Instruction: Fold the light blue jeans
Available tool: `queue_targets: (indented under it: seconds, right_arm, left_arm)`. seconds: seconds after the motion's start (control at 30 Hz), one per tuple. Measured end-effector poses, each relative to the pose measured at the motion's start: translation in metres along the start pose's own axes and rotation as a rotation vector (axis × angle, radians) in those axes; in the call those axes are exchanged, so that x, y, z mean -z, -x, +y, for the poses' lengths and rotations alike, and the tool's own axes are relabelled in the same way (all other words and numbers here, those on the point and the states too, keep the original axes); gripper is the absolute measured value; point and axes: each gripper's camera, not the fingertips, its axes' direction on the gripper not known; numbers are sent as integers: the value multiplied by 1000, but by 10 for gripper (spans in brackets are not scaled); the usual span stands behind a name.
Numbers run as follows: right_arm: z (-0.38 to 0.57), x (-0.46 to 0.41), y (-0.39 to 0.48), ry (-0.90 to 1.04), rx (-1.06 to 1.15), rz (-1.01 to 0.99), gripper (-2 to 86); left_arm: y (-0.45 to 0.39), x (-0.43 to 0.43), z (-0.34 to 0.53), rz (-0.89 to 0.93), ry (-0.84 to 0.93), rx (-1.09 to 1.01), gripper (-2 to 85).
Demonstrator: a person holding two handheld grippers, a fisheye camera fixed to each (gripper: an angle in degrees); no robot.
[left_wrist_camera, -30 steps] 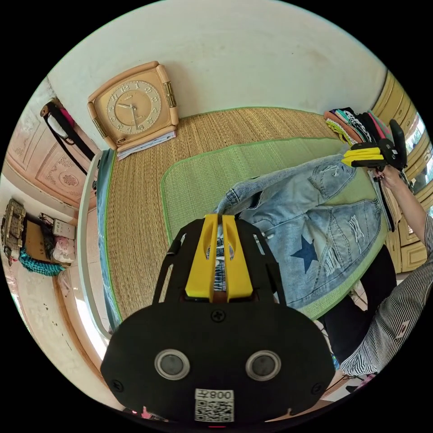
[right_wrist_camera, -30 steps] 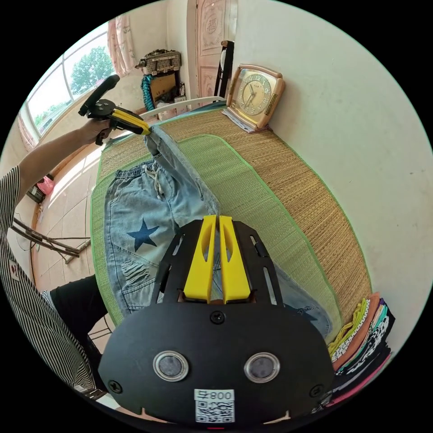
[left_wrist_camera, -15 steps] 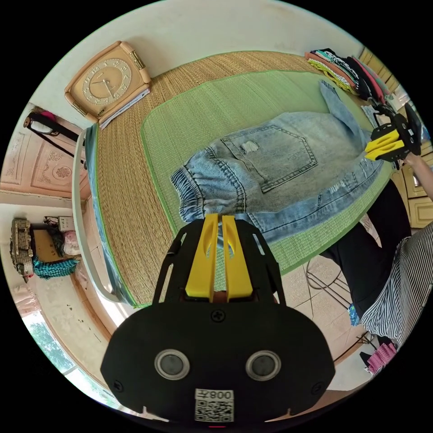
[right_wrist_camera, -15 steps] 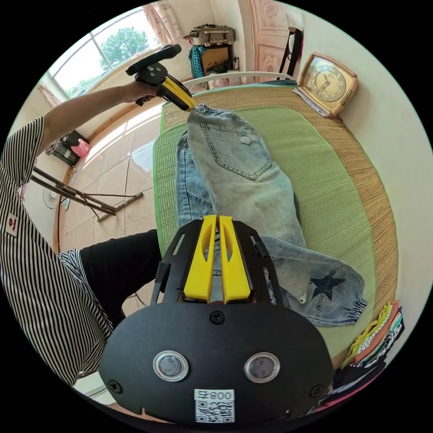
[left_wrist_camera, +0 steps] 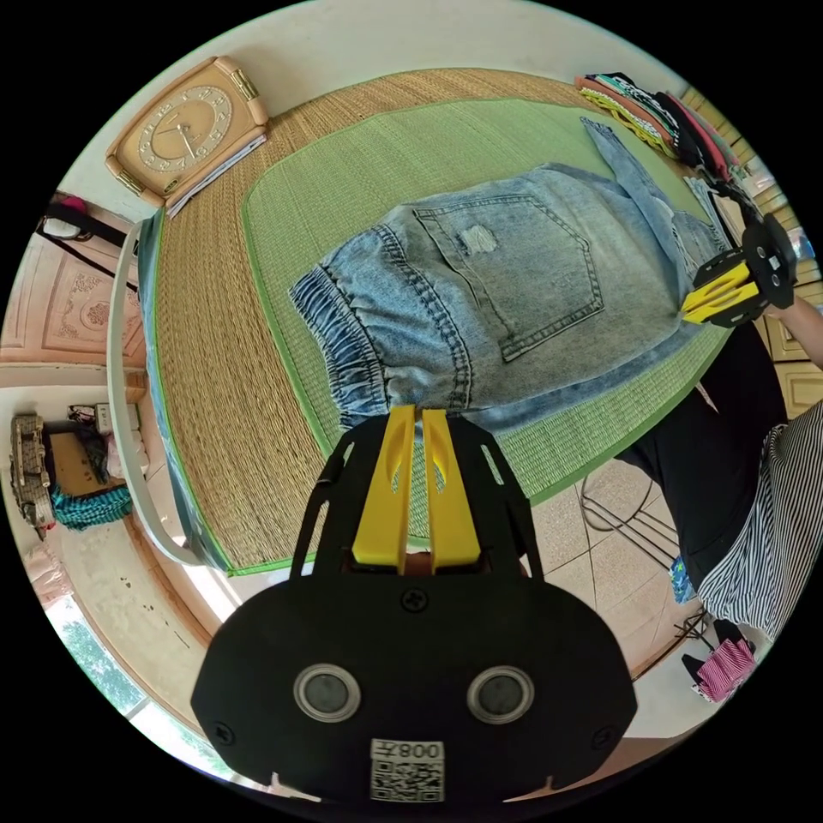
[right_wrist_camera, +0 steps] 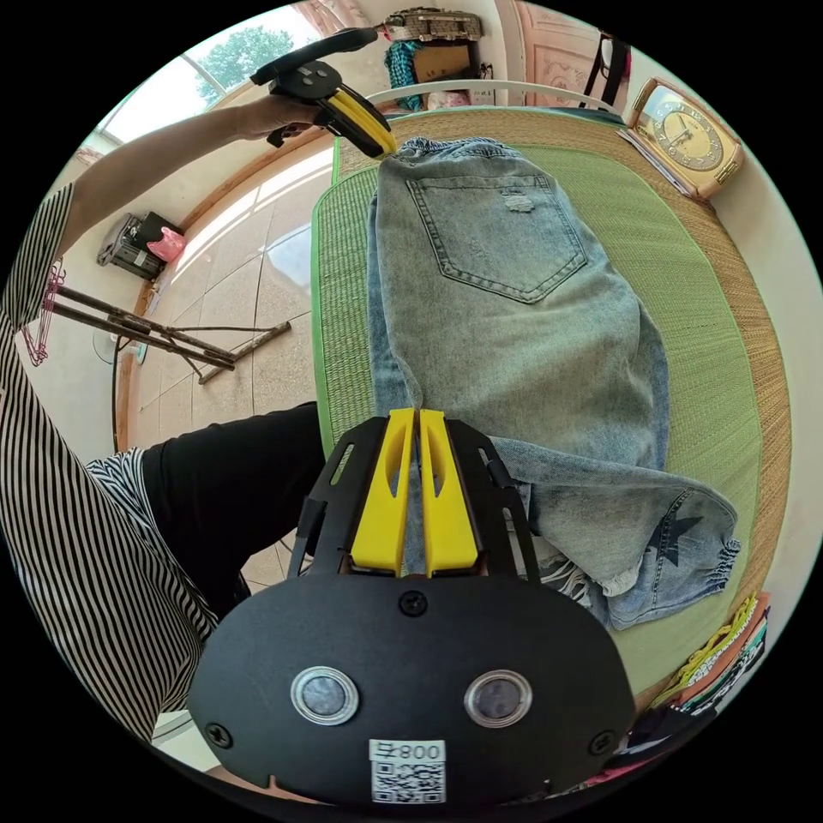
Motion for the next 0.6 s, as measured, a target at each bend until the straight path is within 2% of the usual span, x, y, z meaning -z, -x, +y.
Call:
queue_targets:
  seconds: [0.37,0.6]
  right_arm:
    - [18,21,2,-90,-47,-49,8]
    - [16,-12,16,-14,-24,-39,10]
  left_arm:
    - [12,-3,61,-19,-140,64,8]
    - [19,-41,88,17,-91,76,6]
